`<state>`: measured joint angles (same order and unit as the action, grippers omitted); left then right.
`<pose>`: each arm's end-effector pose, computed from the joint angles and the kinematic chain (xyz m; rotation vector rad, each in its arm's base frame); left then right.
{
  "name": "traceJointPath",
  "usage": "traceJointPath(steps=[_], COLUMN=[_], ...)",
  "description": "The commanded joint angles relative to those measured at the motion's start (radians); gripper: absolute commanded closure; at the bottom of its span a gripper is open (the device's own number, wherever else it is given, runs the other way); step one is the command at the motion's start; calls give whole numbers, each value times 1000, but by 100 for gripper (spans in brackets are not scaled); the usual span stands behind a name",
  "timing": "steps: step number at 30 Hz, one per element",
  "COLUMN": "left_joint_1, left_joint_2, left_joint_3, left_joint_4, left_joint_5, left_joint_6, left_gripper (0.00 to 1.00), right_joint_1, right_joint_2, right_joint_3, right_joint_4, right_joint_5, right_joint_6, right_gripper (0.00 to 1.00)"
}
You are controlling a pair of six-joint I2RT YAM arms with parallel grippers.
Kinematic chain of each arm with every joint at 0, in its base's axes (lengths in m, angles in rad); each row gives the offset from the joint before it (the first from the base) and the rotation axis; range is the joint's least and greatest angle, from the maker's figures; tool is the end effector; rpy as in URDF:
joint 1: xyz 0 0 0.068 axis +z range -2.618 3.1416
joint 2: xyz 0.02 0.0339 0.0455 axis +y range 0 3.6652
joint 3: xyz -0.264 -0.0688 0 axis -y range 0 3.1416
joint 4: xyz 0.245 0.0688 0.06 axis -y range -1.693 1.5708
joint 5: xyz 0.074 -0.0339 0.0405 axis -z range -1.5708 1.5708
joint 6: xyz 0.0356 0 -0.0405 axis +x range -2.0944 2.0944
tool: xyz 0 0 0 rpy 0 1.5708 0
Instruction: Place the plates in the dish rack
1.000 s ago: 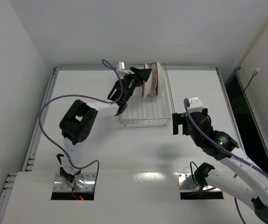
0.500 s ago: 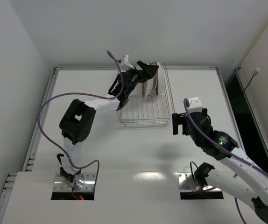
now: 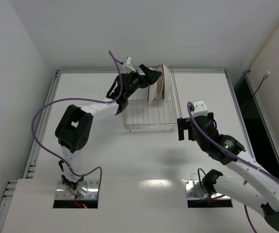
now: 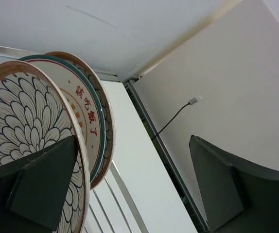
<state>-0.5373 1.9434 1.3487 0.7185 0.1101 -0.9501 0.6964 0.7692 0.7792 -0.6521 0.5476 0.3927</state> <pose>0.3942 -0.2394 0.2853 -0.2274 1.5673 -1.2756 0.1333 0.0873 0.2971 -0.0255 2.1076 0.0402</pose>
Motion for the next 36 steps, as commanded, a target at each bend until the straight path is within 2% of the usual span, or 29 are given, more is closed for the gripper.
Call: traceJointPath(steps=[1,7,12,14,20,25,29,36], left_joint_1=[8,26,36,36,36,36,36,36], left_joint_2=[-21,48,118,138,83,37,11,2], left_joint_3=[27,64,257,288,213,112,27,79], left_joint_4=[62,144,49,48,39,-13,6,-108], left_joint_5=[75,102,112,100,7,-3,-3,26], left_joint_6=[5,-1,40,50,103,137,155,220], left_gripper=[4,4,0,0,0,0,0,0], right_joint_1=[5,5,5,5,5,5,5,5], right_joint_2=[10,10,10,10,10,10,10,10], right_joint_3=[-9,-9,-9,0,0,0,0,0], right_joint_4=[31,22,22,22,22,22,22,22], right_joint_5=[-3,15,15,15,15,6,6,6], right_joint_6=[3,3,3,3,3,3,3,3], right_gripper=[1,1,1,1,1,1,1,1])
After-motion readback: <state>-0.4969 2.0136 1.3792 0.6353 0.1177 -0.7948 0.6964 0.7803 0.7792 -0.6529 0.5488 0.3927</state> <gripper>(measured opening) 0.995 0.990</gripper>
